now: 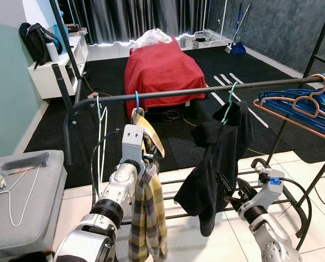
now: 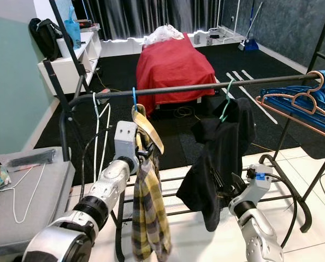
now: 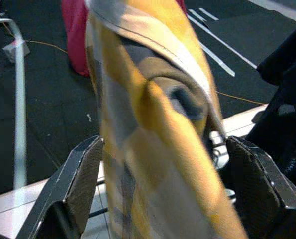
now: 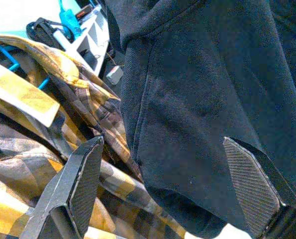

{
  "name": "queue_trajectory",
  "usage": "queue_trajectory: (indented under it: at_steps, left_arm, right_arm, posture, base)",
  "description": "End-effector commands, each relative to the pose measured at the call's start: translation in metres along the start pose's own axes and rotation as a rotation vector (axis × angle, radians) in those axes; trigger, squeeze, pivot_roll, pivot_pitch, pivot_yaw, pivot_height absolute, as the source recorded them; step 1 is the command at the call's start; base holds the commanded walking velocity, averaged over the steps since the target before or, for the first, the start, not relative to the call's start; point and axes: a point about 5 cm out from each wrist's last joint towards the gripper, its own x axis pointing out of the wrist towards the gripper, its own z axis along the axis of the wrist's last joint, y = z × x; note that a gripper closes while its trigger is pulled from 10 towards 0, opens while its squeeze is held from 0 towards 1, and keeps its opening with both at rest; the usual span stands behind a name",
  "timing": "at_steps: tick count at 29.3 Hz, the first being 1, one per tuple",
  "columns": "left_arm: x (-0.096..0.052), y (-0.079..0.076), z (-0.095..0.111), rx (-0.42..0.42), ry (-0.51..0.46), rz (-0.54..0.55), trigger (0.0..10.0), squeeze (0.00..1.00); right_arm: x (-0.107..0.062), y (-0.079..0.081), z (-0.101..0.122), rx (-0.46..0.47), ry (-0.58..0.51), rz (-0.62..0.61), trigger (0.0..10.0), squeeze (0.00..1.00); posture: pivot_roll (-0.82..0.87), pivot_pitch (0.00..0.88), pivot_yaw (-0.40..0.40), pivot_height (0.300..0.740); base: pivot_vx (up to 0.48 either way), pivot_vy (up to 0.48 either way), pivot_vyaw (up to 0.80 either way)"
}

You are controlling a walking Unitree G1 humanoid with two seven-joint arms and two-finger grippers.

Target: Hang hanger

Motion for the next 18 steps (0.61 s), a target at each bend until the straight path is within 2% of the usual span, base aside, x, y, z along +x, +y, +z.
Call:
queue_trajectory:
  at_steps: [1,3,6,7,9,10,11,12,13,15,16,18]
  left_arm:
    - [-0.004,0.009,-0.006,0.01,0.005,0.009,10.0,1.0]
    - [-0.011,0.015,-0.009,0.007,-0.018,-0.085,10.0,1.0]
    - [-0.039,0.026,-0.01,-0.055,-0.105,-0.321,10.0,1.0]
    - [-0.051,0.035,-0.003,-0.088,-0.16,-0.356,10.0,1.0]
    - [-0.051,0.035,-0.003,-0.088,-0.16,-0.356,10.0,1.0]
    - [-0.059,0.041,0.002,-0.105,-0.196,-0.371,10.0,1.0]
    - [-0.059,0.041,0.002,-0.105,-0.196,-0.371,10.0,1.0]
    - [-0.069,0.054,0.012,-0.118,-0.25,-0.35,10.0,1.0]
    - [-0.069,0.054,0.012,-0.118,-0.25,-0.35,10.0,1.0]
    - [-0.086,0.07,0.034,-0.16,-0.357,-0.294,10.0,1.0]
    - [-0.091,0.073,0.041,-0.162,-0.393,-0.269,10.0,1.0]
    - [-0.091,0.073,0.041,-0.162,-0.393,-0.269,10.0,1.0]
  right_arm:
    - [0.001,0.002,0.001,-0.003,0.003,0.007,10.0,0.0]
    - [0.001,0.002,0.001,-0.002,0.003,0.007,10.0,0.0]
    - [0.001,0.002,0.001,0.003,0.003,0.01,10.0,0.0]
    - [0.001,0.001,0.001,0.006,0.003,0.012,10.0,0.0]
    - [0.001,0.001,0.001,0.006,0.003,0.012,10.0,0.0]
    - [0.001,0.001,0.001,0.007,0.004,0.014,10.0,0.0]
    - [0.001,0.001,0.001,0.007,0.004,0.014,10.0,0.0]
    - [0.001,0.0,0.002,0.01,0.006,0.017,10.0,0.0]
    - [0.001,0.0,0.002,0.01,0.006,0.017,10.0,0.0]
    - [0.001,-0.001,0.003,0.013,0.013,0.024,10.0,0.0]
    - [0.001,-0.001,0.003,0.013,0.017,0.026,10.0,0.0]
    - [0.001,-0.001,0.003,0.013,0.017,0.026,10.0,0.0]
  posture:
    - [-0.22,0.0,0.054,0.74]
    - [-0.22,0.0,0.055,0.74]
    - [-0.2,0.0,0.043,0.74]
    - [-0.19,0.0,0.038,0.74]
    - [-0.19,0.0,0.038,0.74]
    - [-0.19,0.0,0.038,0.74]
    - [-0.19,0.0,0.038,0.74]
    - [-0.17,0.0,0.02,0.74]
    - [-0.17,0.0,0.02,0.74]
    - [-0.16,0.0,0.008,0.74]
    - [-0.15,0.0,0.006,0.74]
    - [-0.15,0.0,0.006,0.74]
  base:
    - [0.0,0.0,0.0]
    - [0.0,0.0,0.0]
    - [0.0,0.0,0.0]
    - [0.0,0.0,0.0]
    - [0.0,0.0,0.0]
    - [0.0,0.0,0.0]
    - [0.0,0.0,0.0]
    - [0.0,0.0,0.0]
    - [0.0,0.0,0.0]
    - [0.0,0.0,0.0]
    - [0.0,0.0,0.0]
    - [0.0,0.0,0.0]
